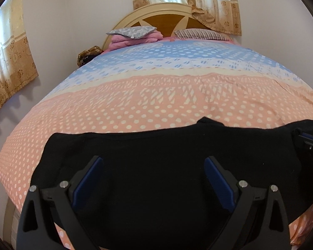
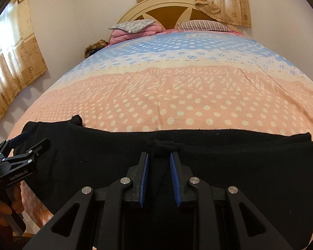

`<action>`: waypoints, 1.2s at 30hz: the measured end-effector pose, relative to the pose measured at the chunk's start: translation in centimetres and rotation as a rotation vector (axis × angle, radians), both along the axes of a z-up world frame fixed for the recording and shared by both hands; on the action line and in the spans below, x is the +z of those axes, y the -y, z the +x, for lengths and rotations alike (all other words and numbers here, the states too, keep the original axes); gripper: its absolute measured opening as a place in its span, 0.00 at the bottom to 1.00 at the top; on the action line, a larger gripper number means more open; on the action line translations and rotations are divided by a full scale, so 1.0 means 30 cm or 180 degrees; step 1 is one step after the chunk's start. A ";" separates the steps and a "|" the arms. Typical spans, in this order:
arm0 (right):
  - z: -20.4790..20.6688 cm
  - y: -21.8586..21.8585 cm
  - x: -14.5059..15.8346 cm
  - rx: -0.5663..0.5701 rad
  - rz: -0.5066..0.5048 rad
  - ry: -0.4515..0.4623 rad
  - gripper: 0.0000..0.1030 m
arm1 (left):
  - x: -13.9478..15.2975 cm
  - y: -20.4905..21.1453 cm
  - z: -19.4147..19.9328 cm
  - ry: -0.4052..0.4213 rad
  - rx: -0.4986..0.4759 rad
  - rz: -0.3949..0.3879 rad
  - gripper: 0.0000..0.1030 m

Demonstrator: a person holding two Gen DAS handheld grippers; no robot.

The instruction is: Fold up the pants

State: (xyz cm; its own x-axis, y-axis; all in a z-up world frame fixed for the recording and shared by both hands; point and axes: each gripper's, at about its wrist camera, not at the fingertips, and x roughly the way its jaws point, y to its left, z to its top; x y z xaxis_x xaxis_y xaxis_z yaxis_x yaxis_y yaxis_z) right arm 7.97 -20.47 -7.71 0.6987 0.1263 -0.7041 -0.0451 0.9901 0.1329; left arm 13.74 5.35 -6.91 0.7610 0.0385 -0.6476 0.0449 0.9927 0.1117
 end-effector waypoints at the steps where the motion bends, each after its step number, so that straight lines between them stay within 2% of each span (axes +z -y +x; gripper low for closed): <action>1: -0.005 -0.003 0.002 -0.0012 -0.0023 -0.0006 0.23 | -0.001 -0.006 0.003 -0.0008 0.0002 -0.0014 0.97; 3: -0.004 -0.011 0.001 -0.0020 -0.0061 -0.0010 0.25 | -0.002 -0.015 -0.002 -0.0018 0.0015 -0.0036 0.97; 12: -0.006 -0.076 0.001 0.0043 -0.0333 0.0025 0.46 | 0.011 -0.049 -0.030 -0.0008 0.0060 -0.0079 0.97; 14: -0.008 -0.077 0.012 0.0027 -0.0312 0.0027 0.46 | 0.013 -0.057 -0.029 -0.0001 0.0068 -0.0082 0.97; 17: -0.040 -0.067 0.049 -0.0074 -0.0099 0.0160 0.46 | 0.014 -0.069 -0.027 0.0002 0.0094 -0.0094 0.97; 21: -0.081 -0.135 0.097 0.0131 -0.0052 0.0383 0.46 | 0.010 -0.077 -0.021 -0.0012 0.0122 -0.0086 0.97; 26: -0.051 -0.243 0.044 0.0412 -0.0017 0.0167 0.46 | 0.010 -0.088 -0.021 -0.0012 0.0156 -0.0073 0.97; 32: -0.018 -0.286 -0.016 0.0505 -0.0041 0.0000 0.46 | 0.033 -0.143 -0.026 0.0112 0.0242 0.0007 0.97; 36: -0.037 -0.294 -0.031 0.0539 -0.0108 0.0045 0.47 | 0.072 -0.318 -0.027 0.0268 0.0652 0.0001 0.97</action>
State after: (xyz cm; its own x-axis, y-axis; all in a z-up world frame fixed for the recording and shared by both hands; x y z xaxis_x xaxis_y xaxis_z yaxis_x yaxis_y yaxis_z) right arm 6.86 -11.64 -8.65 0.6792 0.2194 -0.7004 -0.2133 0.9721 0.0976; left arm 12.91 14.88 -4.75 0.7887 0.1980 -0.5820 -0.1673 0.9801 0.1068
